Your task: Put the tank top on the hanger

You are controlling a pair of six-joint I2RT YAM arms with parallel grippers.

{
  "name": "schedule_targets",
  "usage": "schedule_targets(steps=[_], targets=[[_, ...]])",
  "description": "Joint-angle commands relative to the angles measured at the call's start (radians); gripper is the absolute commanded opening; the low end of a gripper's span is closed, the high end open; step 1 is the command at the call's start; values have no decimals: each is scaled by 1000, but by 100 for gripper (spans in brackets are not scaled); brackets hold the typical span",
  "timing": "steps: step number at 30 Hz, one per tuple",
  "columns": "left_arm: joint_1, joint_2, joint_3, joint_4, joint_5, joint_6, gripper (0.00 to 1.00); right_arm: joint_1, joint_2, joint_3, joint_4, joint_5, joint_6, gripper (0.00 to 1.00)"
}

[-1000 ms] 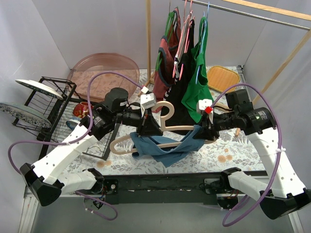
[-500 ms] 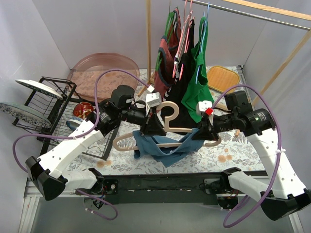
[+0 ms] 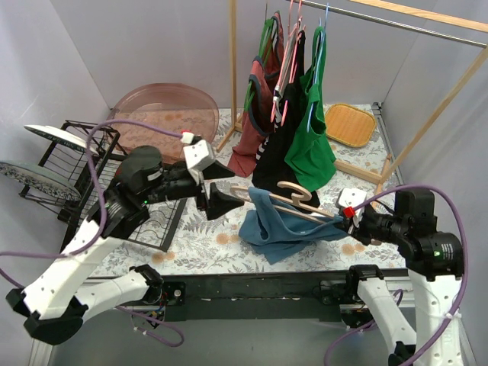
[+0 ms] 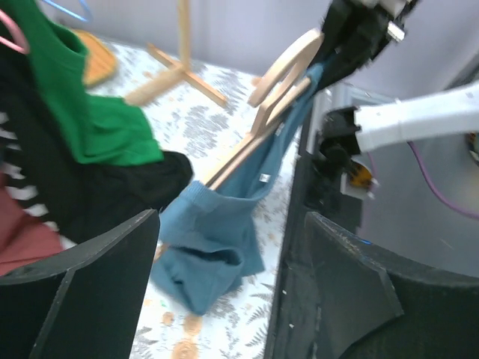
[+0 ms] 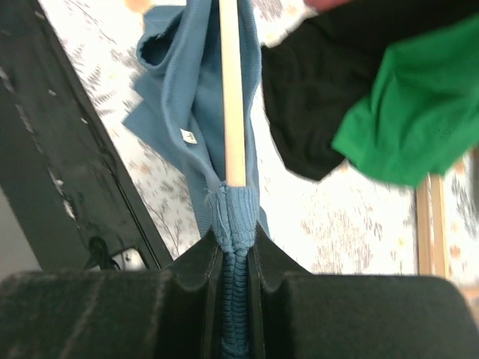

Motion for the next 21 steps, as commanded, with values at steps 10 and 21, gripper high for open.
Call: schedule_targets(steps=[10, 21], targets=[[1, -178, -154, -46, -199, 8, 81, -250, -101, -92, 11, 58, 20, 1], [1, -212, -196, -98, -245, 54, 82, -379, -101, -114, 114, 222, 148, 1]])
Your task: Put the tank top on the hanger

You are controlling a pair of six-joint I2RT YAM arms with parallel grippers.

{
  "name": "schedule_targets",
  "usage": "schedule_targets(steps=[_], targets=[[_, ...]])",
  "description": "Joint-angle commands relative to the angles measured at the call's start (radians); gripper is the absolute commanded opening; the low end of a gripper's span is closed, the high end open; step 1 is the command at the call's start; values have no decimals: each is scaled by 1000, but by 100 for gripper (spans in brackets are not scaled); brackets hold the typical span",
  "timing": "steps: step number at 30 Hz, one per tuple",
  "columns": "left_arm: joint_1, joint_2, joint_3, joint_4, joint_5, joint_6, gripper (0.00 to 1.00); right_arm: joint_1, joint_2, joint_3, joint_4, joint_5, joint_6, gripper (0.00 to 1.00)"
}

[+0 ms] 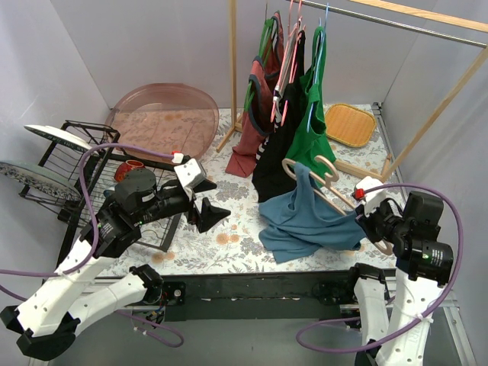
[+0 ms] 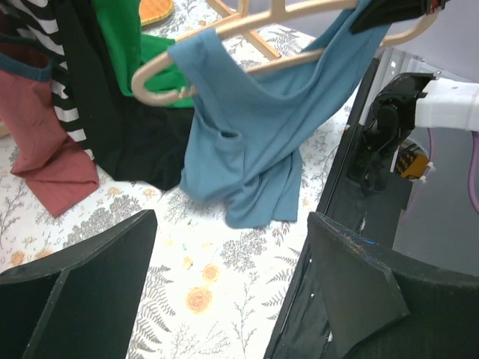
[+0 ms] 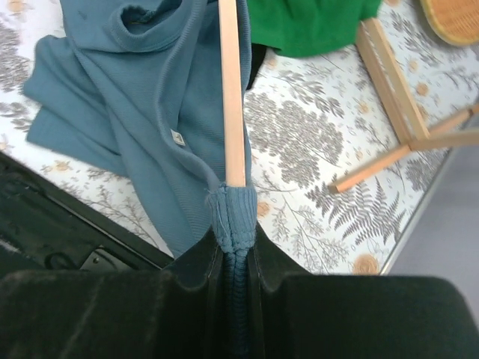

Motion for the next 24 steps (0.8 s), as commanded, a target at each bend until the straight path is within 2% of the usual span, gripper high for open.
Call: schedule_targets(steps=[1, 14, 21, 24], targets=[[1, -16, -16, -35, -37, 39, 82, -56, -20, -11, 96, 67, 63, 1], [1, -18, -57, -29, -37, 75, 82, -114, -23, -41, 230, 208, 187, 1], [1, -65, -86, -7, -30, 46, 82, -114, 64, 86, 453, 320, 292, 1], [1, -96, -117, 10, -23, 22, 83, -114, 161, 172, 507, 290, 339, 1]])
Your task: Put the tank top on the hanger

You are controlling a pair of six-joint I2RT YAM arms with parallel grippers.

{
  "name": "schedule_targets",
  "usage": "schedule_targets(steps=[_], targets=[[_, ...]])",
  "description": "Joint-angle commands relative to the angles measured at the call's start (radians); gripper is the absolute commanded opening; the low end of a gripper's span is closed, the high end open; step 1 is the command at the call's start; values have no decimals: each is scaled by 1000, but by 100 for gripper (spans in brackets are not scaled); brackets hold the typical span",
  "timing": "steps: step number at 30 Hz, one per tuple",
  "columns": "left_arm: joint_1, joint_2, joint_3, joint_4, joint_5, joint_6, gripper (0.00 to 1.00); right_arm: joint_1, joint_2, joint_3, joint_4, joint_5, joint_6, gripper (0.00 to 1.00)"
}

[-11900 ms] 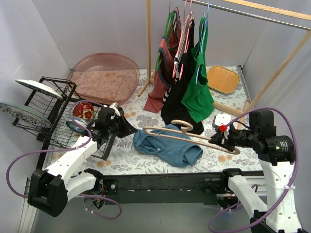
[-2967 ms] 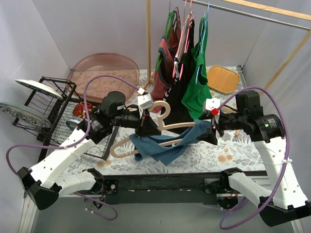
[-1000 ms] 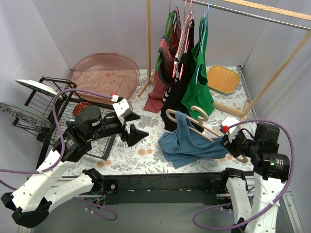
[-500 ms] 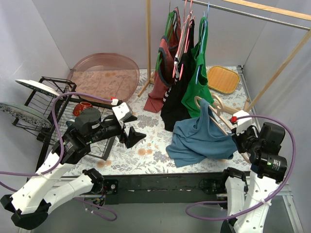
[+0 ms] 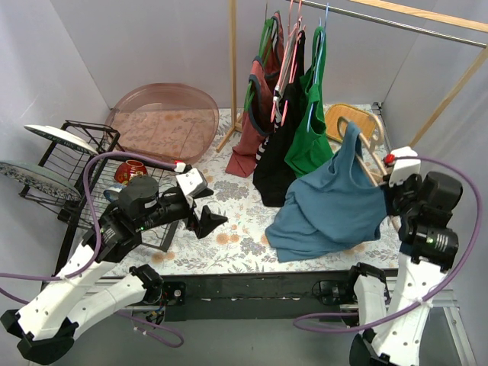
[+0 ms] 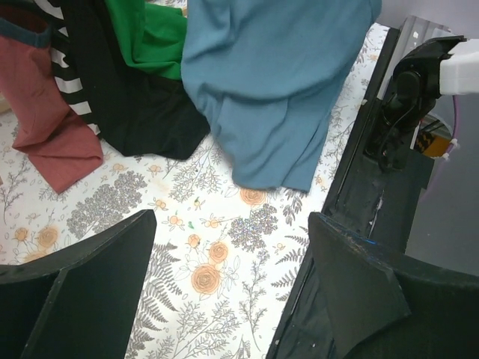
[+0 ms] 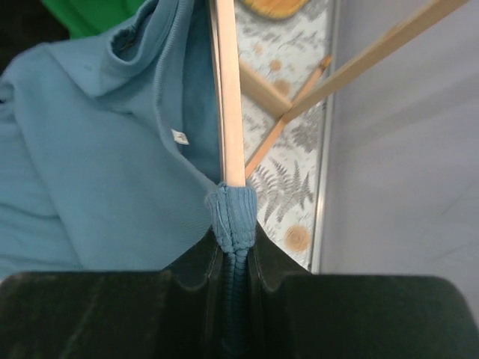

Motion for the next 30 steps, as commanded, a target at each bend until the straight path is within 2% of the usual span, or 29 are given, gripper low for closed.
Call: schedule_targets(steps=[1, 6, 16, 23, 30], targets=[[1, -53, -36, 37, 7, -30, 83, -5, 133, 149, 246, 6, 101, 1], [1, -78, -64, 48, 13, -47, 83, -5, 249, 305, 338, -129, 159, 1], [1, -70, -90, 77, 36, -68, 84, -5, 459, 597, 422, -125, 225, 1], [1, -78, -99, 100, 50, -91, 84, -3, 540, 628, 481, -40, 233, 1], [1, -82, -110, 102, 52, -96, 84, -3, 517, 536, 548, -17, 174, 1]])
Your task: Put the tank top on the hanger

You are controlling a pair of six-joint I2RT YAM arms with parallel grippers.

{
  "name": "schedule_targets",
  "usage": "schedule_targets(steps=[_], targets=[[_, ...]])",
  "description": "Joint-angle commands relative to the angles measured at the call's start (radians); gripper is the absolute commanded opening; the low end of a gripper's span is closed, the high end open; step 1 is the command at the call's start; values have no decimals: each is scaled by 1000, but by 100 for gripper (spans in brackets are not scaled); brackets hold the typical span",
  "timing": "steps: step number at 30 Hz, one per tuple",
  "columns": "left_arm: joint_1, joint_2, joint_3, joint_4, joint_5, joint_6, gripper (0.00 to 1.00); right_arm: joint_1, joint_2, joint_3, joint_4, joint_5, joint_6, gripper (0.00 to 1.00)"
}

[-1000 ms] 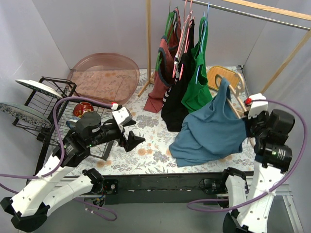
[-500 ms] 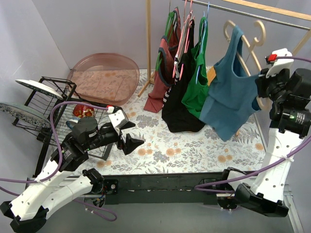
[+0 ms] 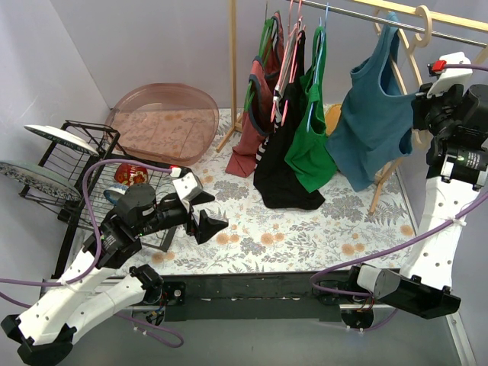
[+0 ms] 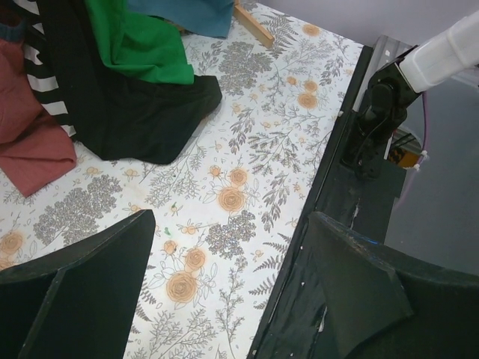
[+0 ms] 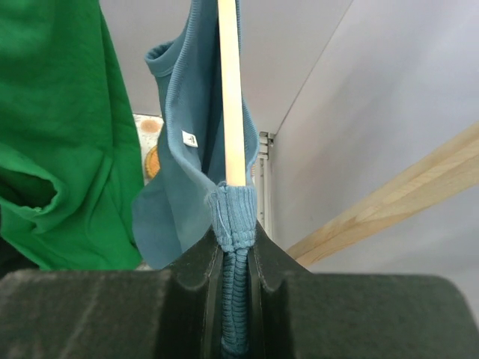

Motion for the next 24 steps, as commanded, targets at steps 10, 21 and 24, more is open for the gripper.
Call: schedule_targets(steps=[10, 21, 24], targets=[[1, 4, -13, 47, 34, -19, 85, -2, -55, -103, 225, 64, -129, 1], [1, 8, -21, 61, 41, -23, 85, -2, -38, -107, 256, 122, -165, 1], [1, 10, -21, 62, 44, -23, 85, -2, -3, -56, 230, 153, -157, 1]])
